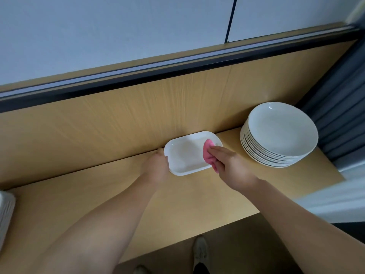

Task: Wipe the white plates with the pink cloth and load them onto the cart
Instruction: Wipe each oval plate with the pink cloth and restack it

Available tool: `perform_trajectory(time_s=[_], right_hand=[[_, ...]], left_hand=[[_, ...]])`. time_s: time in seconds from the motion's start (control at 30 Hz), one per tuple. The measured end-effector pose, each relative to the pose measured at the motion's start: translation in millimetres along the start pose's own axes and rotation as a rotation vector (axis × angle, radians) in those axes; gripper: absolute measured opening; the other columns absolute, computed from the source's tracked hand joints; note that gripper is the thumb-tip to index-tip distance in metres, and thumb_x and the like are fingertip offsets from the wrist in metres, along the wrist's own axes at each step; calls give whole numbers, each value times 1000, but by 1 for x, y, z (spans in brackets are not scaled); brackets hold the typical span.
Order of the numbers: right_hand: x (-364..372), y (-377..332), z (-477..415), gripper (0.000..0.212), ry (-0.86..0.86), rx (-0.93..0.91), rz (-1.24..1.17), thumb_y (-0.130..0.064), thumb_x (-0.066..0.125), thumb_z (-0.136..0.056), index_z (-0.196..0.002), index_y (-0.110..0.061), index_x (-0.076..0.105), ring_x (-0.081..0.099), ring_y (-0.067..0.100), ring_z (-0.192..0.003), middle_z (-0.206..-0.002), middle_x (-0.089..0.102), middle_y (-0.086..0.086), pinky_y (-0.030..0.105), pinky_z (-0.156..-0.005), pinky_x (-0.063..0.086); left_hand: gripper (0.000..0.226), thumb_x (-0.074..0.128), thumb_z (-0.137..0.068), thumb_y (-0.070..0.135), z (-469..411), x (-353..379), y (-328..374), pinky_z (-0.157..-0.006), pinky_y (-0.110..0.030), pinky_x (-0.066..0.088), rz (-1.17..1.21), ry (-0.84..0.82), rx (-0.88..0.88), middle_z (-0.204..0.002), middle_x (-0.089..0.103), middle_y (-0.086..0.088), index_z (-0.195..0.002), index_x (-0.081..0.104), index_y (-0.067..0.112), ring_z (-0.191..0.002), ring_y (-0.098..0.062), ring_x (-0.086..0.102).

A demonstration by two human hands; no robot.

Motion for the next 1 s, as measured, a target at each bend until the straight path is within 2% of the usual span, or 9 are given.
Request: perform_trajectory(time_s=[0.27,0.4,0.53,0.63,0.73,0.8,0.9,1.0], right_hand=[[-4,18,-2,32,-23,-25,-6,9,37,-93,-82,-21,39,40,15,-69,-83,40,-12,29,-64,42],[-4,25,-2,29,-20,-30,25,6,38,-94,-82,-20,40,39,13,-70,-82,40,-14,28,-64,42],[-5,30,0,24,-10,-22,52,2,40,-94,-84,-19,45,39,11,-69,-84,40,-16,33,-63,46],[-6,33,1,21,0,-20,59,1,42,-94,-88,-17,50,40,9,-70,-86,40,-17,31,-64,46],[-7,30,1,21,-4,-18,64,1,42,-94,-90,-17,52,40,10,-70,-87,41,-17,31,-64,45],[-9,27,-1,22,-8,-19,65,3,41,-94,-88,-16,50,41,11,-69,-86,44,-14,33,-63,47],[-14,16,-3,27,7,-24,45,6,39,-93,-82,-18,45,42,13,-68,-83,44,-12,35,-61,46],[-18,0,-5,30,28,-48,27,10,38,-91,-80,-17,40,40,14,-68,-81,43,-10,34,-61,44]], left_hand=[[25,44,-101,25,-16,10,8,-64,-30,36,19,-12,-113,-107,63,-11,-115,47,4,-96,-28,62],[21,46,-100,16,-16,10,10,-62,-30,34,81,-14,-158,-105,63,-12,-115,46,1,-92,-28,60],[20,47,-97,9,-13,11,8,-60,-29,30,240,-1,-210,-103,60,-14,-115,45,0,-80,-23,48],[17,46,-96,6,-13,11,5,-57,-31,30,317,4,-219,-93,57,-12,-112,44,1,-78,-24,49],[11,44,-96,4,-11,8,5,-49,-29,28,352,12,-210,-73,46,-2,-106,39,5,-76,-25,49],[11,43,-96,4,-10,4,4,-47,-27,27,372,8,-213,-69,44,1,-102,35,8,-73,-25,49],[10,43,-97,7,-7,-3,-1,-52,-30,33,420,10,-236,-73,47,0,-104,36,10,-75,-25,50],[9,42,-98,10,-1,-7,-11,-62,-31,39,472,24,-248,-86,53,-6,-103,35,13,-78,-27,52]])
Point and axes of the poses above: each hand's wrist, its own z-axis away from the middle knuckle, its own x-axis out of the palm, y = z × x, the point moved 5 cm from there along -z, towards the middle knuckle
